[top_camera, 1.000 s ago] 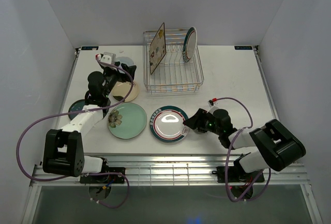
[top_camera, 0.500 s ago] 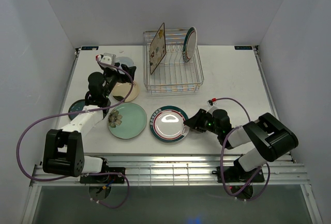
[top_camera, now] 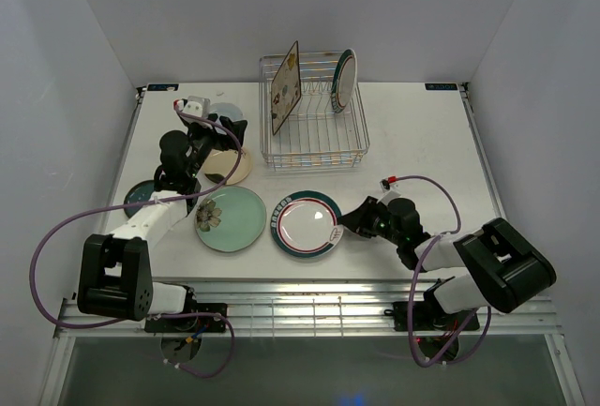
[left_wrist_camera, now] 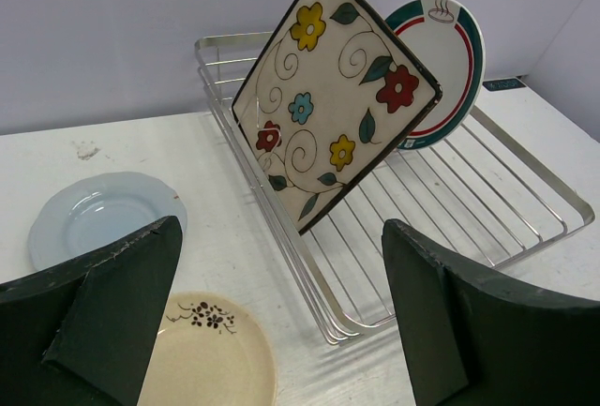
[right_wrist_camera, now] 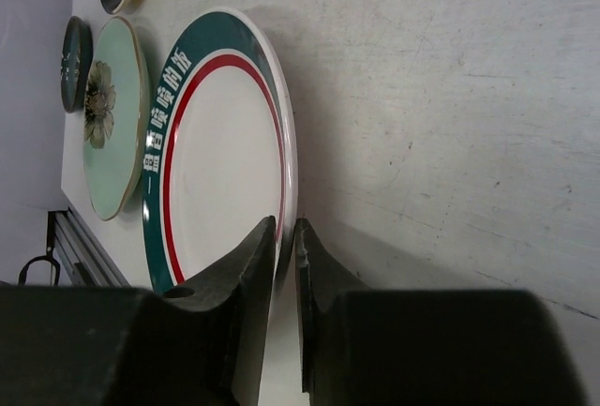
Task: Load the plates into the dish rack
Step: Pick up the plate at the center of the board.
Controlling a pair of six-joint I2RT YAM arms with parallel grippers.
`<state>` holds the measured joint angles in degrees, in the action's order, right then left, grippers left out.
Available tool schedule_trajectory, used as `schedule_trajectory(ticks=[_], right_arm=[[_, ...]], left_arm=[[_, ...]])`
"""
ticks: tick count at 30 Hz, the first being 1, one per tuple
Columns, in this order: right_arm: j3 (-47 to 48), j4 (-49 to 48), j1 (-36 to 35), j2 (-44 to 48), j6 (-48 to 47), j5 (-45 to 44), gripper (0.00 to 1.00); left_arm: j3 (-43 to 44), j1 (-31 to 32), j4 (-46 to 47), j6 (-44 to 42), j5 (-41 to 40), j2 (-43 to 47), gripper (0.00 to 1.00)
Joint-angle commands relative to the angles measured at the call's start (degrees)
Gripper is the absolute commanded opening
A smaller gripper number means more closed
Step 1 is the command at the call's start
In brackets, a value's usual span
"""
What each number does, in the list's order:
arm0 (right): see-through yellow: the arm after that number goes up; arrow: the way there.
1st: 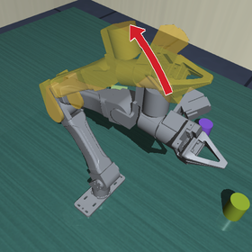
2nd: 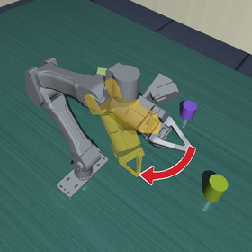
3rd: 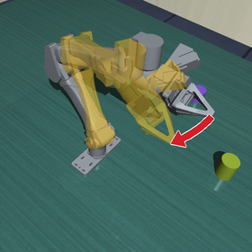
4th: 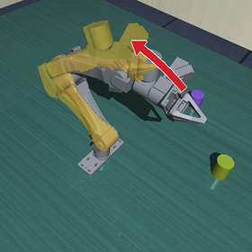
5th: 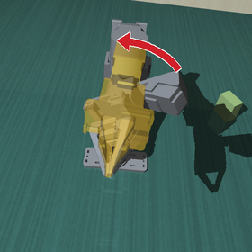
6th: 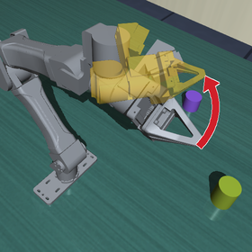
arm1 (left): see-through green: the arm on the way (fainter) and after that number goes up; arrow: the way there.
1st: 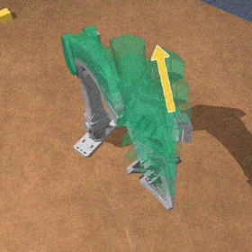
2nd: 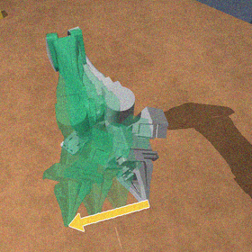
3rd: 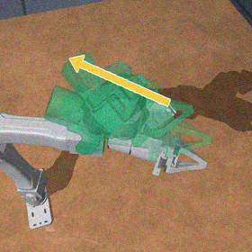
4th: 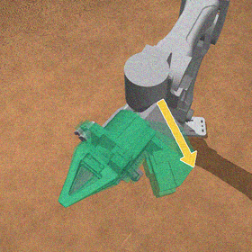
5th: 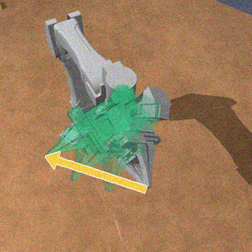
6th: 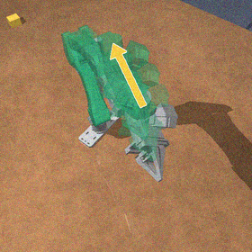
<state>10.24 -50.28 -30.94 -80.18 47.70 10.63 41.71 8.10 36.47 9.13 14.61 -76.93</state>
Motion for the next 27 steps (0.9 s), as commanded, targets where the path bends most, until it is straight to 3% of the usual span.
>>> schedule_trajectory(ticks=[1,9,27], right_arm=[[-0.5,-0.8,-0.4,1.3,-1.2,-0.8,0.2],[-1.1,0.3,-0.4,2.7,-1.6,-1.1,0.15],[-1.5,-1.5,-0.7,0.6,-1.3,-1.5,0.29]], left_arm=[[-0.3,0.3,0.2,0.7,0.9,1.4,0.98],[-0.2,0.4,0.2,0.4,0.7,1.6,0.98],[-1.0,1.1,0.3,-0.8,0.5,3.2,0.98]])
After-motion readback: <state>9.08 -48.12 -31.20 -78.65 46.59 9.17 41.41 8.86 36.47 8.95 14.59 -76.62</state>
